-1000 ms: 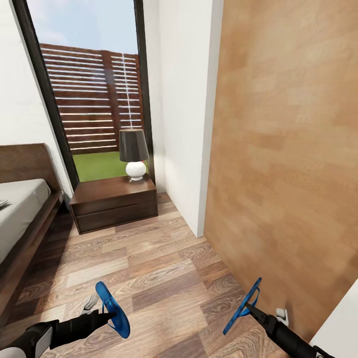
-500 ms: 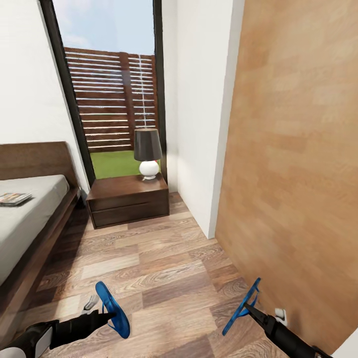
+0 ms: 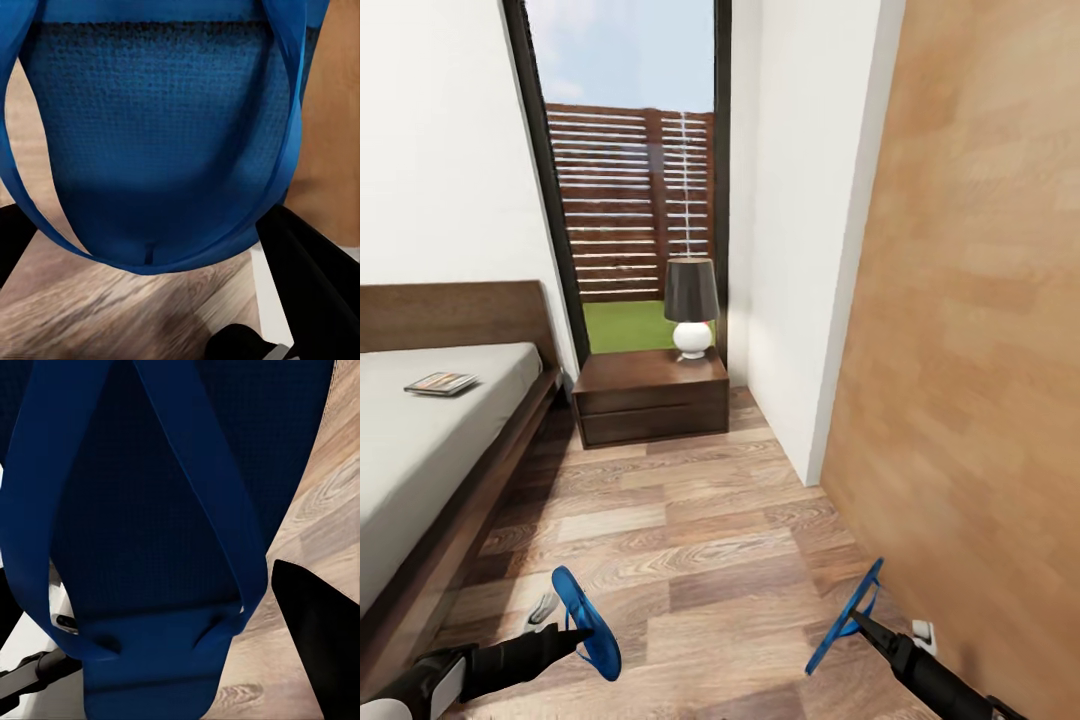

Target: In the bedroom, move the book from the bed onto either nightstand, and place the two sandals side by side next to the bed.

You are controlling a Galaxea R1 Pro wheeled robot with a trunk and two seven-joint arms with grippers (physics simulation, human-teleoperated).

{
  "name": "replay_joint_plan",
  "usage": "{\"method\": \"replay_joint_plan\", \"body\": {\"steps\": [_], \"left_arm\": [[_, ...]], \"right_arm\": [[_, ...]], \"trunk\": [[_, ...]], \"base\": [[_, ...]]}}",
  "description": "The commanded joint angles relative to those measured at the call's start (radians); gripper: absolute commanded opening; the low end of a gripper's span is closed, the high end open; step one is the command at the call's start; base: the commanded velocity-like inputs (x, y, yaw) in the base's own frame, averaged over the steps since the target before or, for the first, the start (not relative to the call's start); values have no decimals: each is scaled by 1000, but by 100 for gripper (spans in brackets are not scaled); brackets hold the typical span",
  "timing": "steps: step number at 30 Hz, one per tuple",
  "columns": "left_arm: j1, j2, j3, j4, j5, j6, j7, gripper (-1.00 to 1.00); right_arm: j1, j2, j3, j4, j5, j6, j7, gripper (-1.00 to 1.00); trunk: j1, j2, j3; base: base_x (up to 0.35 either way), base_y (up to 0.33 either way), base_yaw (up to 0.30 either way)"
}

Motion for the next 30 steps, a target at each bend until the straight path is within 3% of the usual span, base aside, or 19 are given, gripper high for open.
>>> {"method": "replay_joint_plan", "body": {"steps": [1, 11, 30], "left_arm": [[-1, 0, 7, 0, -5, 10, -3, -100], [-1, 0, 7, 0, -5, 10, -3, -100], [-1, 6, 7, 8, -5, 10, 0, -100]], "right_arm": [[0, 1, -1, 0, -6, 12, 2, -100], [0, 3, -1, -3, -6, 12, 5, -100], [0, 3, -1, -5, -6, 16, 3, -100]], "trunk": [[0, 0, -1], [0, 0, -1], [0, 0, -1]], "base": [[-68, -76, 235], [-106, -98, 207], [-14, -8, 10]]}}
